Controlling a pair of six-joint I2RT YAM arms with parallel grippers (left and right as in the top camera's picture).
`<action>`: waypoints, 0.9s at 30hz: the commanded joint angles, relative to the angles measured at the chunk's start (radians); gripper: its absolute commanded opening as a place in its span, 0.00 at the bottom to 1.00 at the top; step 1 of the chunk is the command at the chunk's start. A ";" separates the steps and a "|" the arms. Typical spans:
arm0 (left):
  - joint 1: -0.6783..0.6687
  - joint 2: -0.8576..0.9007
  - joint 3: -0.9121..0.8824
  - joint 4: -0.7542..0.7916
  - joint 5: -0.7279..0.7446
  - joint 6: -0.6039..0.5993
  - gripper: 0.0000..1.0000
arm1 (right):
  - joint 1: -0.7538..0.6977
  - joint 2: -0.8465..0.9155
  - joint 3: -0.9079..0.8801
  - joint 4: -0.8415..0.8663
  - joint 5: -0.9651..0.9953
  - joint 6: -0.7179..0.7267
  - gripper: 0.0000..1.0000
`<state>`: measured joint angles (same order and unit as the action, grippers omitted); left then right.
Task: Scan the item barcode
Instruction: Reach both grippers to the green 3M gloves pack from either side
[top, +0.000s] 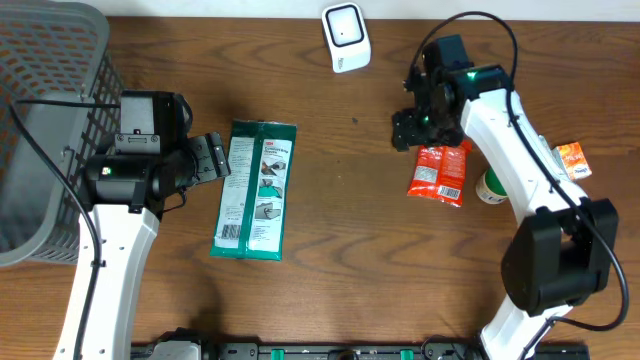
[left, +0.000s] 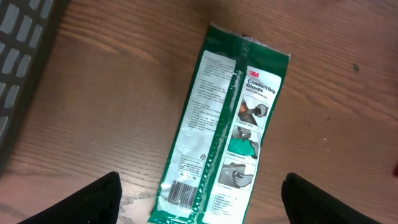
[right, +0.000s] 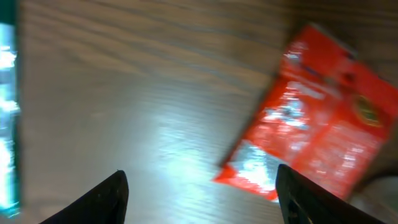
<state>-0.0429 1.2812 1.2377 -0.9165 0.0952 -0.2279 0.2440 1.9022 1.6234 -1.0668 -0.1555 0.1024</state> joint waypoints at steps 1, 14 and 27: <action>-0.002 0.001 0.010 -0.003 -0.009 0.010 0.83 | 0.016 0.002 -0.007 0.010 -0.164 0.005 0.70; -0.002 0.001 0.010 0.070 -0.008 0.006 0.83 | 0.122 0.002 -0.147 0.142 -0.190 0.062 0.71; -0.002 0.040 -0.097 -0.010 0.011 -0.002 0.70 | 0.206 0.002 -0.214 0.280 -0.220 0.062 0.72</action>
<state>-0.0433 1.3132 1.1481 -0.9234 0.1028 -0.2314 0.4240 1.9038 1.4136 -0.7940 -0.3527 0.1513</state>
